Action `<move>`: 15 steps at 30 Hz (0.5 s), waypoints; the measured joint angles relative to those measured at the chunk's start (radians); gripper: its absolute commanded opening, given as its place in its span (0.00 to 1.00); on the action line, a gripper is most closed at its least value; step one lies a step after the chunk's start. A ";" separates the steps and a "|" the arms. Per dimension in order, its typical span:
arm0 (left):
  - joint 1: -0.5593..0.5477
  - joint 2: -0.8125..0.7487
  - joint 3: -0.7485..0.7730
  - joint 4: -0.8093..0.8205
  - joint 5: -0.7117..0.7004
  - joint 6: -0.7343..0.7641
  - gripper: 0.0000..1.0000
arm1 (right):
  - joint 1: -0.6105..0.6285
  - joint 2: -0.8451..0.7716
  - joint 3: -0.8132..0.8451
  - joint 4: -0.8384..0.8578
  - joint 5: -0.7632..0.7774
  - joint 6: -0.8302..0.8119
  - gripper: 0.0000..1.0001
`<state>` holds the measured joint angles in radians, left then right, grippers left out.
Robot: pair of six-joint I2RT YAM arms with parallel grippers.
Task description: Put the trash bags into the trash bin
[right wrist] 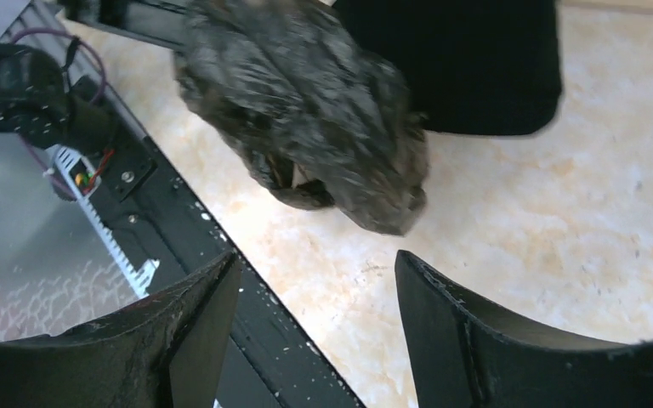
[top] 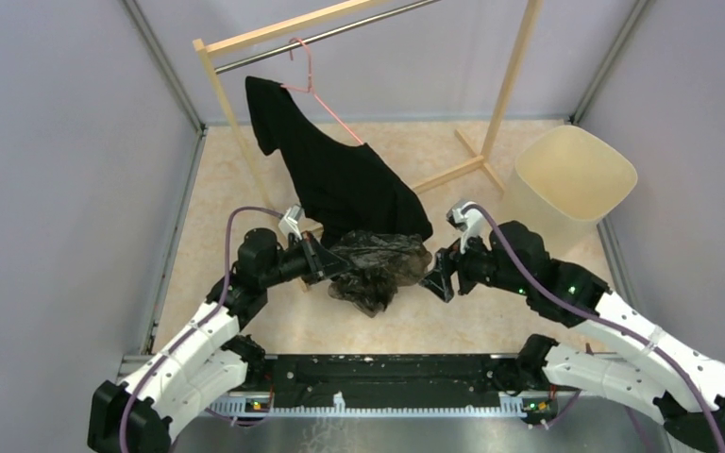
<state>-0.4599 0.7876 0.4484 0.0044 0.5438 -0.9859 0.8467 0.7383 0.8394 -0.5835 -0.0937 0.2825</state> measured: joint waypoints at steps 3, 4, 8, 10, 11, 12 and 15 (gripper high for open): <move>0.008 -0.011 0.019 -0.044 0.002 0.002 0.00 | 0.064 0.022 0.053 -0.004 0.008 -0.026 0.69; 0.010 -0.019 0.025 -0.056 0.002 0.002 0.00 | 0.069 0.023 0.072 0.006 -0.003 -0.034 0.69; 0.015 -0.070 0.043 -0.094 -0.002 -0.002 0.00 | 0.111 0.045 0.098 0.109 -0.059 -0.039 0.69; 0.015 -0.088 0.057 -0.113 -0.008 -0.008 0.00 | 0.194 0.084 0.097 0.177 -0.070 -0.036 0.69; 0.015 -0.097 0.068 -0.127 -0.014 -0.010 0.00 | 0.241 0.115 0.093 0.216 -0.073 -0.035 0.69; 0.015 -0.104 0.075 -0.138 -0.016 -0.012 0.00 | 0.290 0.148 0.083 0.267 -0.074 -0.033 0.69; 0.015 -0.125 0.100 -0.161 -0.031 -0.019 0.00 | 0.363 0.244 0.024 0.396 -0.065 -0.010 0.70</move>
<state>-0.4446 0.6624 0.5488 -0.1562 0.5125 -1.0054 1.2098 0.9825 0.8639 -0.1879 -0.1589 0.2729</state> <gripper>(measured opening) 0.006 0.692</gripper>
